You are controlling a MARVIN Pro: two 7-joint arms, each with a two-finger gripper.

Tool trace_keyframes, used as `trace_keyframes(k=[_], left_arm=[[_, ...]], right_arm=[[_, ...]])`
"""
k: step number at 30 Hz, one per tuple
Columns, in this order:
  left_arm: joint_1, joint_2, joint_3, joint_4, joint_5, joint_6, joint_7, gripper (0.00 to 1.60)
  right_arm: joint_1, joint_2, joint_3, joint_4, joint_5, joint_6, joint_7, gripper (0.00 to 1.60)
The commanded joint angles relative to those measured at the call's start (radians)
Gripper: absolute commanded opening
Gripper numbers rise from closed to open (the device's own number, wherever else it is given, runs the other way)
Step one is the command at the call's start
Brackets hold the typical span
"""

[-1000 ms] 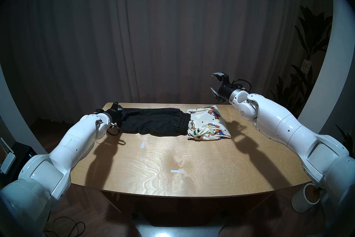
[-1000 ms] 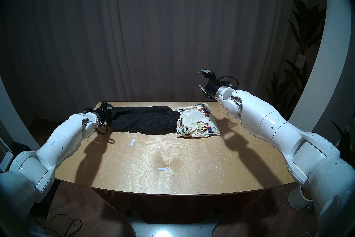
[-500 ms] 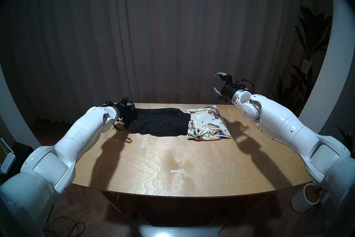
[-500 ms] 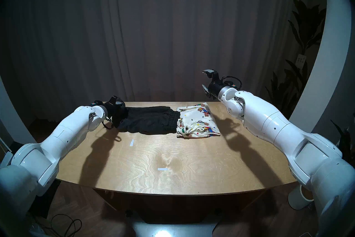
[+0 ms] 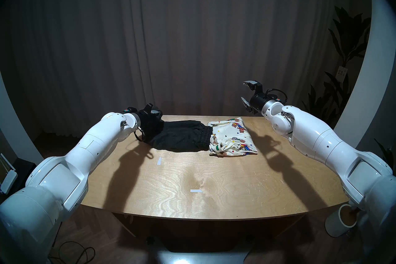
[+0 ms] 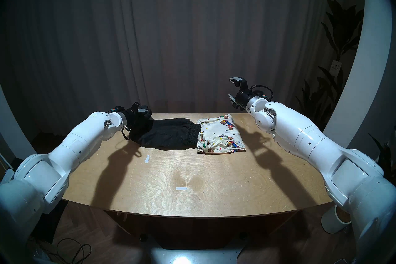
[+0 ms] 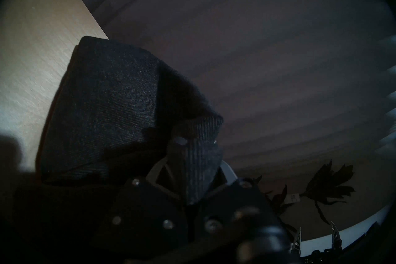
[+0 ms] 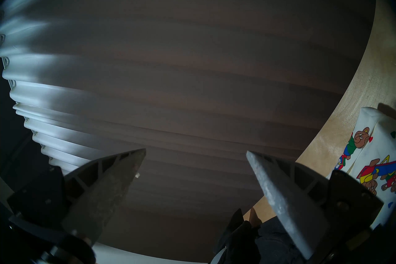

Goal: Fold pants twice and stack them

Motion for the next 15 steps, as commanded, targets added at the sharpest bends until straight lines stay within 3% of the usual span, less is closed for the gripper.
trace_keyframes(k=[1, 15], left_arm=[[-0.048, -0.029, -0.012, 0.000, -0.017, 0.052, -0.065, 0.00], [-0.045, -0.096, 0.014, 0.012, 0.008, 0.063, -0.120, 0.00]], right_arm=[[0.021, -0.001, 0.010, 0.004, -0.004, 0.004, 0.014, 1.60], [0.026, -0.004, 0.004, 0.034, -0.004, 0.020, 0.017, 1.60]])
